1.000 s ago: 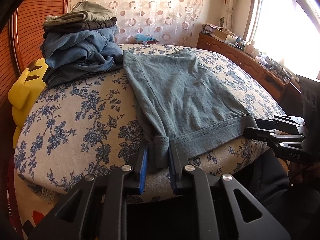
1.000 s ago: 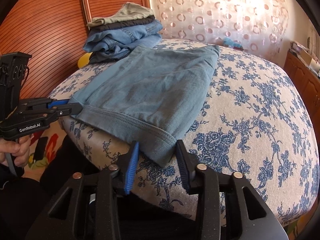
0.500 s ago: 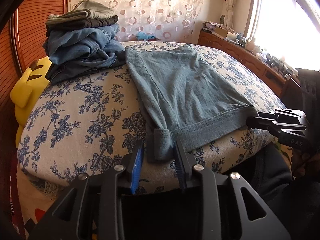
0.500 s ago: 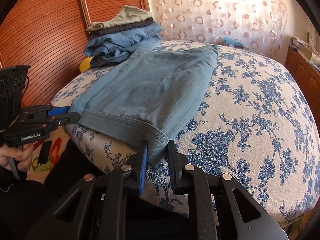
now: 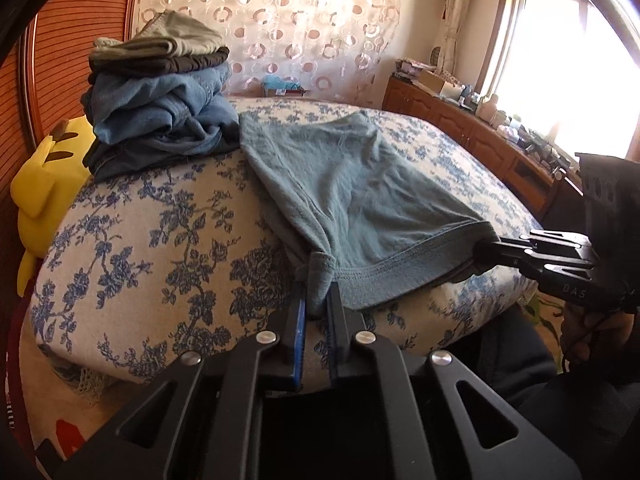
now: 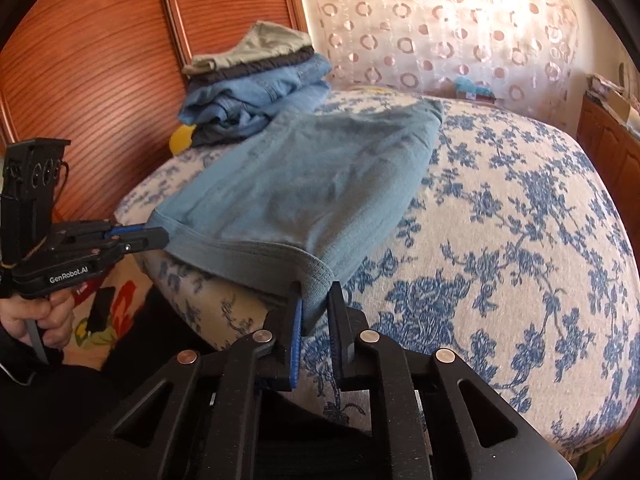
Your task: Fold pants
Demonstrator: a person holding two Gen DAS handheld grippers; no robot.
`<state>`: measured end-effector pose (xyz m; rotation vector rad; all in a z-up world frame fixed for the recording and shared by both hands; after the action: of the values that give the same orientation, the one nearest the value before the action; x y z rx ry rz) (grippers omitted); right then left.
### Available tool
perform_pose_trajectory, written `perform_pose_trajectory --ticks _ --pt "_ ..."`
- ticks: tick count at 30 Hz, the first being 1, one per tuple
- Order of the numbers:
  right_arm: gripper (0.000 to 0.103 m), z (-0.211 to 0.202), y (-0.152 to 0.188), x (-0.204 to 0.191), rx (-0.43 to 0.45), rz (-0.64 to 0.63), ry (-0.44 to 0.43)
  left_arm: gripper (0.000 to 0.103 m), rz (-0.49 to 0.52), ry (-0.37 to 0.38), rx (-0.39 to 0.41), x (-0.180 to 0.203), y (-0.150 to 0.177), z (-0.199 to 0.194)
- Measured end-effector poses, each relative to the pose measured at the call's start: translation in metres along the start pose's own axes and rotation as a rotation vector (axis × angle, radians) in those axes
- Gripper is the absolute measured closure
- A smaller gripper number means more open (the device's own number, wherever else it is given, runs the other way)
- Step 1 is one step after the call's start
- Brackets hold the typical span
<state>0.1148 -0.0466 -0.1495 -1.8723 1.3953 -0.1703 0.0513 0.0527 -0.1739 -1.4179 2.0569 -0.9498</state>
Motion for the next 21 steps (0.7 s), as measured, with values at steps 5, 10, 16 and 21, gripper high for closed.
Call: perform_pose_trajectory --ticks 5,10,16,21 --pt "0.097 -0.008 -0.006 -0.005 0.018 -0.008 -0.016 0.098 0.007 -0.002 0.019 -0.001 -0.009 -0.007" --pt "0.098 -0.012 -0.007 -0.005 0.016 0.006 -0.034 0.098 0.0 0.005 0.017 -0.004 -0.01 -0.006" --pt "0.098 -0.016 -0.024 -0.007 0.045 -0.005 -0.035 0.098 0.022 -0.007 0.043 -0.01 -0.03 -0.003" --pt "0.098 -0.014 -0.049 -0.007 0.087 -0.022 -0.02 0.098 0.037 -0.029 0.069 -0.02 -0.054 0.005"
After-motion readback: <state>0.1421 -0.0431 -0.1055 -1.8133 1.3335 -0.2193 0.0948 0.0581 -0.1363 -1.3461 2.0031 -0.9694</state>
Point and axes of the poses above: each gripper's, at about its wrist camera, not at the fingertips, and z roughly the way its jaws point, x to its right, y to its underside, the point moved 9 cm from there along z, roughly the way its jaws point, and after that the axes turned 15 degrees about z, right-handed, at the moved point
